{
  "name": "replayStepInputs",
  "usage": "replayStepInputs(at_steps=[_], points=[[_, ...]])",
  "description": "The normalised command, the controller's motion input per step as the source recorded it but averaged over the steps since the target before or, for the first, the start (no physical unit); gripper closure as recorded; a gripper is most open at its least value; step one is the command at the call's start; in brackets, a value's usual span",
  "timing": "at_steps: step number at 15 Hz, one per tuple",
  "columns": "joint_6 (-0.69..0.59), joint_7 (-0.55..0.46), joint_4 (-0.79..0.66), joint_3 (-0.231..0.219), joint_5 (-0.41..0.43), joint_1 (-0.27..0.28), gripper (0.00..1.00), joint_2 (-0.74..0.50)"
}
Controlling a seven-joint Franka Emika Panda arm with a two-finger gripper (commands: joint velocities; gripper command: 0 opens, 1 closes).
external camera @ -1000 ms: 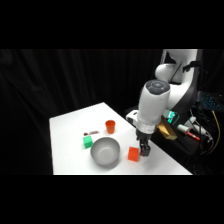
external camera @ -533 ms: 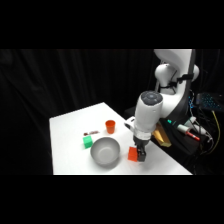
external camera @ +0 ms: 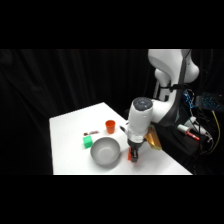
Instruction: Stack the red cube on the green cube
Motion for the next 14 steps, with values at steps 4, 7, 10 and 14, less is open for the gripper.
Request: replayStepInputs(at_steps=[4,7,10,14], points=[[0.12,-0.06,0.06,-0.103,0.171,0.144,0.71,0.05],[-0.03,-0.10,0.00,-0.067,0.144,0.138,0.74,-0.09],[-0.22,-0.20,-0.10,0.018,0.158,0.094,0.75,-0.31],[-0.40,-0.32,-0.13,0.121,0.186,-0.016,0.75,-0.48]])
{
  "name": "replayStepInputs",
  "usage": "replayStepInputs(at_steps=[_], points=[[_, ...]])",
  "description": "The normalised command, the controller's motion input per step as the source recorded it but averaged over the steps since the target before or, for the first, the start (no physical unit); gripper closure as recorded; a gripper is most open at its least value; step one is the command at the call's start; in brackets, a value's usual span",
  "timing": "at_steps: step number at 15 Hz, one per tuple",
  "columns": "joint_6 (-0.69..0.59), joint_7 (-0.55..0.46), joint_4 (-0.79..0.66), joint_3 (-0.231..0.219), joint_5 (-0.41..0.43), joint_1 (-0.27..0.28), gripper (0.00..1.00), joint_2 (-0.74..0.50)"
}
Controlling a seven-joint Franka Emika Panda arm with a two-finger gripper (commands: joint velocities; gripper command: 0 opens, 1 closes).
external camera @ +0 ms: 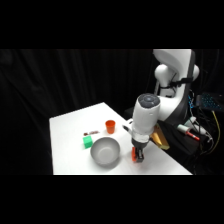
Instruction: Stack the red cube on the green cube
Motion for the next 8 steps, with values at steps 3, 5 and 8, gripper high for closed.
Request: replayStepInputs(at_steps=[3,5,8], points=[[-0.42,-0.47,-0.11,0.163,0.190,-0.155,0.75,-0.53],[-0.42,-0.48,-0.05,0.126,0.152,-0.197,0.75,-0.47],[-0.36,-0.46,0.04,0.074,0.084,-0.217,0.75,-0.34]])
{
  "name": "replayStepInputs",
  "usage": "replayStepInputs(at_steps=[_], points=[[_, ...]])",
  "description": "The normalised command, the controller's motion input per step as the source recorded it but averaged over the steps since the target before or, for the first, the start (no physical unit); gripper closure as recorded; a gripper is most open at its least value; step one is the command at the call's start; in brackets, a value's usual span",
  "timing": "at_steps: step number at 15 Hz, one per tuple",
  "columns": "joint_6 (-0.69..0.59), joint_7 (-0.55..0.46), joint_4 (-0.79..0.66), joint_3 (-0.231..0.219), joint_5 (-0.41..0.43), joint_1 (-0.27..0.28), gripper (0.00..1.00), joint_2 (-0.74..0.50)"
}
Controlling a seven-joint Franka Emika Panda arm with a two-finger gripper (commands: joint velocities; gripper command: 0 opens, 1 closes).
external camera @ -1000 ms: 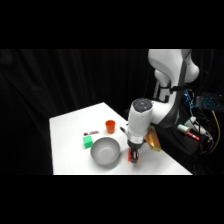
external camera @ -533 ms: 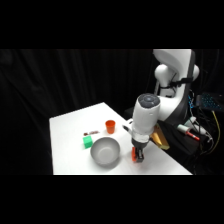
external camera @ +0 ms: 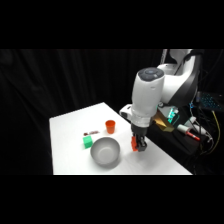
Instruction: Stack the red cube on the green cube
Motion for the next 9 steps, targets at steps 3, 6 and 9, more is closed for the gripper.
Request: replayStepInputs(at_steps=[3,6,9], points=[[-0.28,-0.55,0.15,0.026,0.083,-0.248,0.75,-0.17],[-0.29,-0.60,0.23,-0.042,0.029,-0.234,0.75,-0.10],[-0.29,-0.58,0.28,-0.082,-0.022,-0.201,0.75,-0.08]])
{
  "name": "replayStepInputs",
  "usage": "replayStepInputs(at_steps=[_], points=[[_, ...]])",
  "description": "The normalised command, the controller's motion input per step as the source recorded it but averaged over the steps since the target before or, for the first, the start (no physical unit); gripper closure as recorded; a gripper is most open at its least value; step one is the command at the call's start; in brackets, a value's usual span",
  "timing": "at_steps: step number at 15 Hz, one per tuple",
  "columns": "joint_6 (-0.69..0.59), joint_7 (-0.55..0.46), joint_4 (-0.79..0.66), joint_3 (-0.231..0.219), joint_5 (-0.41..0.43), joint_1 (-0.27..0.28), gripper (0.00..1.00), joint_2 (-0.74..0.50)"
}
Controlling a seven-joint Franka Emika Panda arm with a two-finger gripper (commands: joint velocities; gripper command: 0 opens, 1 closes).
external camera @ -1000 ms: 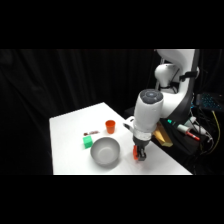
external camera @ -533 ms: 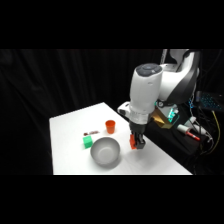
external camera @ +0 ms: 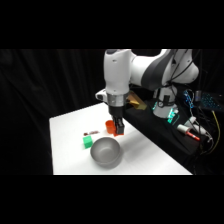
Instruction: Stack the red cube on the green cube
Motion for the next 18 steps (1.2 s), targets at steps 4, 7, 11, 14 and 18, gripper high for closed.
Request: replayStepInputs(at_steps=[4,7,11,14,18], points=[[-0.21,-0.56,0.33,-0.058,-0.019,-0.157,0.75,0.05],[-0.08,-0.51,0.35,-0.021,0.005,-0.108,0.75,0.20],[0.04,-0.44,0.29,-0.002,0.036,-0.068,0.75,0.24],[0.11,-0.34,0.26,0.002,0.052,-0.052,0.75,0.24],[0.13,-0.26,0.26,0.001,0.049,-0.043,0.75,0.25]])
